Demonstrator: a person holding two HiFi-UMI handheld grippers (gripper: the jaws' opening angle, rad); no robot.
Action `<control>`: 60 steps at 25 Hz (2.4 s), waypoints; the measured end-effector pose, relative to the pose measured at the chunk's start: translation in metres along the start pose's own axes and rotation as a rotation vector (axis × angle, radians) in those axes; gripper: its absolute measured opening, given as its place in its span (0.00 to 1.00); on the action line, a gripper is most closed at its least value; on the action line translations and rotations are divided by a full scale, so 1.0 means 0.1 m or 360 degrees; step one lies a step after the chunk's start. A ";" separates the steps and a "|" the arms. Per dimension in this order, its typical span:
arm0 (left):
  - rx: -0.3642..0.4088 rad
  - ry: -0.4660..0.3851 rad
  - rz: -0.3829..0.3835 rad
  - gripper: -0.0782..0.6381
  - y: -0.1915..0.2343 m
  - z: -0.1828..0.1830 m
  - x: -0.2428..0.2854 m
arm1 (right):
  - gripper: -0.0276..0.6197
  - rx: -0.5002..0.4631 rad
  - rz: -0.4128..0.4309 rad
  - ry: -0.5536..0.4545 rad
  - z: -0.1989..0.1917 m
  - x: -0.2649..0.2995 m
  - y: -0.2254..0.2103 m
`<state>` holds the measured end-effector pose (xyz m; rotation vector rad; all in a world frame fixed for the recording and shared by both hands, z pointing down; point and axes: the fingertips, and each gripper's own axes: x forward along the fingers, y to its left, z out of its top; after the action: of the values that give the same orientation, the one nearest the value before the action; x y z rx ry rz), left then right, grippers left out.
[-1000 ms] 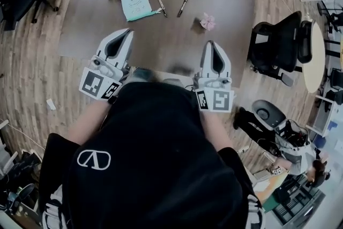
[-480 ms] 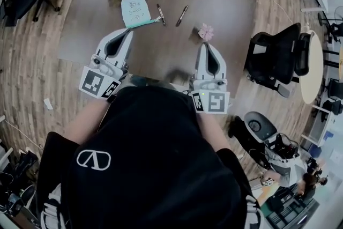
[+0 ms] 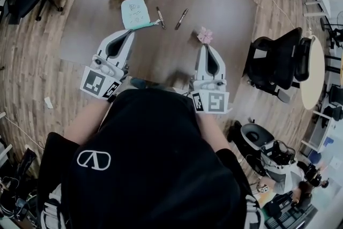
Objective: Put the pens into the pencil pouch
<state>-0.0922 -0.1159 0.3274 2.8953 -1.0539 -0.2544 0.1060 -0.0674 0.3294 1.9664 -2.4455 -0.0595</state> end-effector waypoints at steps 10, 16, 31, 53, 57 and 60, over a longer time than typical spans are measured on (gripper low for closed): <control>0.0490 0.0361 -0.0105 0.63 -0.08 -0.43 0.23 | 0.04 0.0011 0.0032 0.0011 -0.05 0.01 -0.08; 0.0923 0.0915 -0.0240 0.63 0.33 -1.44 0.38 | 0.04 0.0006 0.0046 0.0062 -0.14 -0.03 -0.13; 0.1047 0.1973 -0.0696 0.53 1.23 -3.97 0.19 | 0.04 0.0012 -0.0057 0.0284 -0.50 -0.22 -0.33; 0.0668 0.1904 -0.0583 0.13 1.21 -3.71 0.37 | 0.04 0.0020 -0.0052 0.0280 -0.49 -0.33 -0.26; 0.0233 0.1669 -0.0403 0.13 1.04 -3.14 0.49 | 0.04 0.0037 -0.0034 0.0239 -0.46 -0.27 -0.26; -0.0067 0.1501 -0.0317 0.13 0.85 -2.74 0.53 | 0.04 0.0051 -0.0023 0.0207 -0.43 -0.21 -0.27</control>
<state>-0.0590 -0.2172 0.5991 2.5292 -0.5609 0.9634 0.1377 -0.0538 0.3722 1.9342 -2.3660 0.1044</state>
